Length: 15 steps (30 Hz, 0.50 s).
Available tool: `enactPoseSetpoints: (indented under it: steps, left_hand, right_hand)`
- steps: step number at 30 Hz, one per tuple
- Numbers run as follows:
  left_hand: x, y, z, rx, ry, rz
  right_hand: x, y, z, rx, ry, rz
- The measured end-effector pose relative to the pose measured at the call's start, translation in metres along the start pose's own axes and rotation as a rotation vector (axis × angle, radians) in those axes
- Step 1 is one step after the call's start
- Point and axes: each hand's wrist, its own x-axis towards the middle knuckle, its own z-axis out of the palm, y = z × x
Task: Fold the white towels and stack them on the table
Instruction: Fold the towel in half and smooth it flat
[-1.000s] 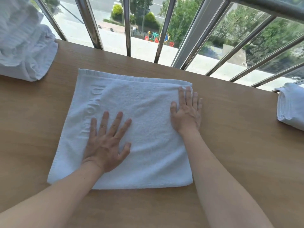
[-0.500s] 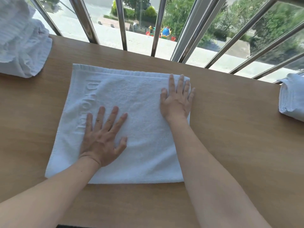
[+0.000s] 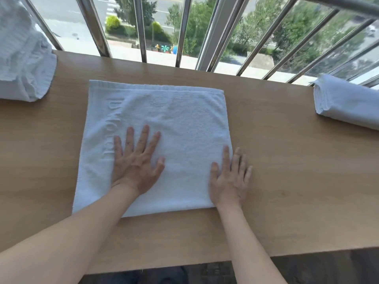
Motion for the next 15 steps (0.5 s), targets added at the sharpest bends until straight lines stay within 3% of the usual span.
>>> enactPoseSetpoints:
  steps: [3,6,8,11,15]
  left_hand:
    - [-0.006,-0.001,-0.010,-0.169,0.012,0.053]
    - [-0.026,-0.010,-0.017,-0.470,0.098,0.107]
    - [-0.044,-0.026,-0.012,-0.421,0.111,0.177]
    - [-0.063,-0.054,0.001,-0.165,0.033,0.267]
    - [-0.040,-0.075,0.003,-0.071,-0.009,0.243]
  right_hand:
    - [-0.020,-0.030,-0.006,0.079,0.104,0.058]
    - [-0.045,-0.090,-0.002,0.261,0.164,-0.121]
    - [-0.055,-0.125,0.006,0.322,0.098,-0.210]
    - [-0.062,-0.145,0.021,0.197,0.000,-0.212]
    - [-0.063,-0.147,0.025,0.129,0.058,-0.196]
